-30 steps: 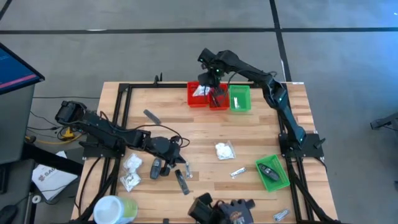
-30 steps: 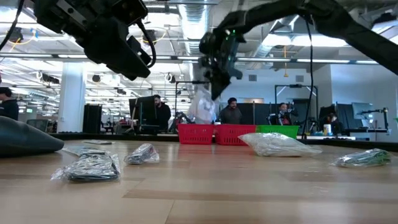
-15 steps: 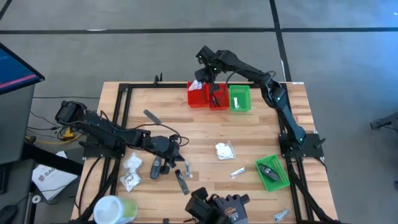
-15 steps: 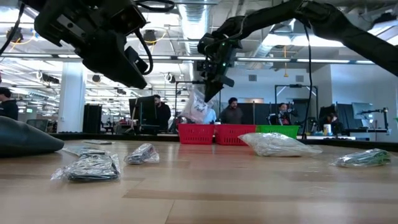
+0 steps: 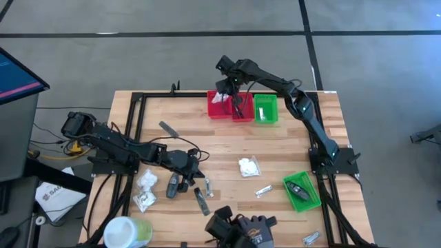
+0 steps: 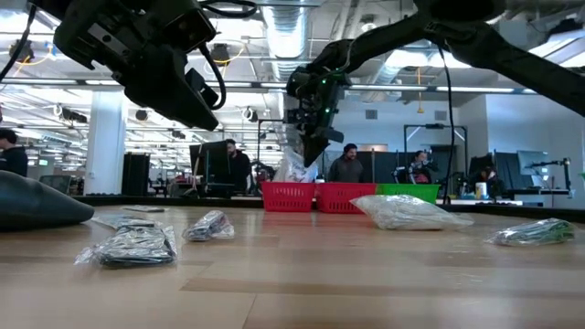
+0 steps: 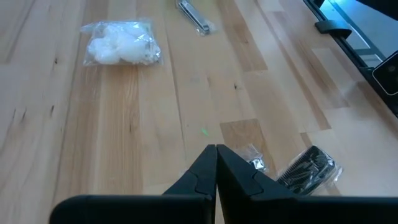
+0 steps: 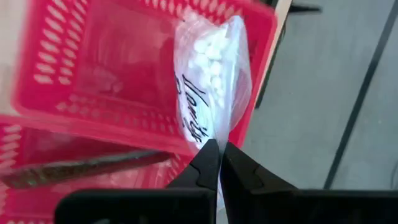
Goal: Pick & Place Travel size toiletries
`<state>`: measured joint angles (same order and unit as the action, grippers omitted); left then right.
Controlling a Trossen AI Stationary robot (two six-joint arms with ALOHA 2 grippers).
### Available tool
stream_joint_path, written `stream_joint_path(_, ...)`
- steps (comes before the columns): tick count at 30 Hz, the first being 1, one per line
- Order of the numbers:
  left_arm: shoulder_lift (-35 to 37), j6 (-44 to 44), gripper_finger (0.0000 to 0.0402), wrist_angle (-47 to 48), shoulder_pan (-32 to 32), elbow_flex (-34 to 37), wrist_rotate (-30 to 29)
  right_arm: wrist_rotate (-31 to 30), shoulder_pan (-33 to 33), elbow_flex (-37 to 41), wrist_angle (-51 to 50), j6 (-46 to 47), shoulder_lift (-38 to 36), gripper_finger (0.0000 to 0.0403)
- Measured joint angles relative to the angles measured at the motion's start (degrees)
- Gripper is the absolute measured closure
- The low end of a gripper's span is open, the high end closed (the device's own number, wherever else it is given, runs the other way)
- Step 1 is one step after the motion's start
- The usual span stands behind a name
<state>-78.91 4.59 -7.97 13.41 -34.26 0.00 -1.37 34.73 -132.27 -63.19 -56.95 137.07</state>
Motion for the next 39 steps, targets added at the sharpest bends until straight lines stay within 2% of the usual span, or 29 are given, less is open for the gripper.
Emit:
stream_joint_path(8,0.0,-0.3,0.0401,0.0,0.0,0.0,0.0,-1.9,-0.2,0.0,1.3,-0.3,0.2,0.0403)
stream_joint_path(17,0.0,-0.2,0.0401,-0.1,0.0,0.0,0.0,-4.3,-0.7,0.0,1.5,4.3,0.2,0.0403)
stream_joint_path(27,0.0,-0.3,0.0401,-0.3,0.0,0.0,0.0,-2.7,-0.4,0.0,1.1,-2.8,0.1,0.0403)
stream_joint_path(31,0.0,-0.3,0.0401,-0.3,0.0,0.0,0.0,-3.0,-0.6,0.0,3.2,1.5,0.1,0.0403)
stream_joint_path(39,0.0,-0.7,0.0401,-0.5,0.0,0.0,0.0,-3.0,-1.7,0.7,3.2,2.9,0.0,0.0403)
